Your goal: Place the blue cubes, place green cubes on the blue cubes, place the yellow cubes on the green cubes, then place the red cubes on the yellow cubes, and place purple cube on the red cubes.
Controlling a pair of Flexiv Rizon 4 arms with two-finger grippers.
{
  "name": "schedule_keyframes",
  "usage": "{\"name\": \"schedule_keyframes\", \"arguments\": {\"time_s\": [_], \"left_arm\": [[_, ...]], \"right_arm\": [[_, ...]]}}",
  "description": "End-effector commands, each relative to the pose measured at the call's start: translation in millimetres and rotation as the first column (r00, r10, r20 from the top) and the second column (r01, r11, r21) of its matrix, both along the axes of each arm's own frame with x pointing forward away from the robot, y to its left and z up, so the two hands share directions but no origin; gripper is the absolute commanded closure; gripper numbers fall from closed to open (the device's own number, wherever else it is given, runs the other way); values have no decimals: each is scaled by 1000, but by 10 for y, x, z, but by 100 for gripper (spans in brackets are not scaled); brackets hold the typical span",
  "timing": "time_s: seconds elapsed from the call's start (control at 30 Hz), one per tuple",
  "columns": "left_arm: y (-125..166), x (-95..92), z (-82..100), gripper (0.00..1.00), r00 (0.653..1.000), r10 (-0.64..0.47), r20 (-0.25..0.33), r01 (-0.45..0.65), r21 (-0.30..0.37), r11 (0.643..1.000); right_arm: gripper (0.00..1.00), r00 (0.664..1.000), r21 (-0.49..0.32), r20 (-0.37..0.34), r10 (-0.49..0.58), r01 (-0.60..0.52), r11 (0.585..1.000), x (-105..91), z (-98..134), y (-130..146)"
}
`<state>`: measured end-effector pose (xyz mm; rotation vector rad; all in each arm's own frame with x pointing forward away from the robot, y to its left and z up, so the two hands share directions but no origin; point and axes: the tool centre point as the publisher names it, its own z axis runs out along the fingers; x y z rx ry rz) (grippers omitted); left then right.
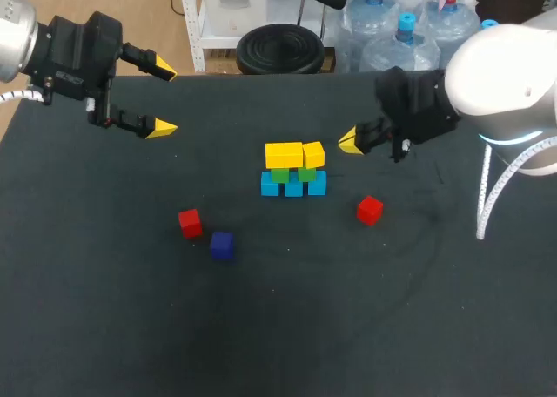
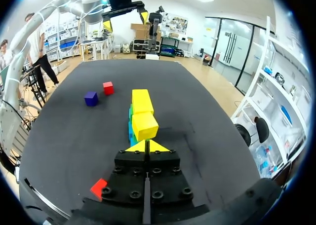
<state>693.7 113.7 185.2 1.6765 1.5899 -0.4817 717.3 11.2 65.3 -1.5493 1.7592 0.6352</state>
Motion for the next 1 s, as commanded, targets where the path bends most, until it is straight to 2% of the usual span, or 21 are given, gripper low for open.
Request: {"name": "schedule_keyframes", "arguments": {"time_s": [0.03, 1.0], "left_arm": [[13, -6, -10, 0, 1000, -2, 5, 2, -4, 1000], [13, -6, -10, 0, 1000, -2, 5, 2, -4, 1000]], "right_arm": [[100, 1000, 14, -3, 11, -11, 1000, 57, -66, 53], [100, 999, 26, -31, 42, -42, 999, 49, -163, 187]]}}
